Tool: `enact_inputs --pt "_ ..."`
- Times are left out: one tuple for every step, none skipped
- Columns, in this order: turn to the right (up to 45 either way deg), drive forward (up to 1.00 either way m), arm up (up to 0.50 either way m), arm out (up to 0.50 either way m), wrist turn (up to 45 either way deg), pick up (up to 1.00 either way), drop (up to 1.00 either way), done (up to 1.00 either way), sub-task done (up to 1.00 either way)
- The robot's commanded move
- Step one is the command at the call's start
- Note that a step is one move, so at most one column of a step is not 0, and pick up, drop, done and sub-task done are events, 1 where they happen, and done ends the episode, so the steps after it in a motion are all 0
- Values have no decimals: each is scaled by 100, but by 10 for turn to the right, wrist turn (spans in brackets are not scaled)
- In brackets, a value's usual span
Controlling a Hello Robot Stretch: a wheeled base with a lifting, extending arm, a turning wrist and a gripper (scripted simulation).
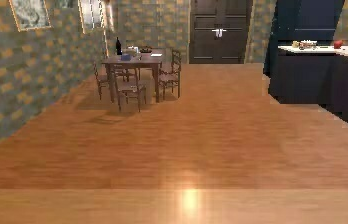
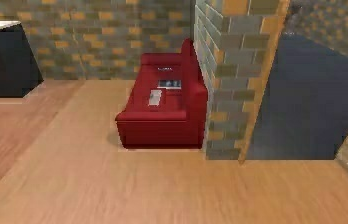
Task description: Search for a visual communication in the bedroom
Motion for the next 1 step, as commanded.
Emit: enact_inputs --pt "450 0 0 0 0 0 0 0 0"
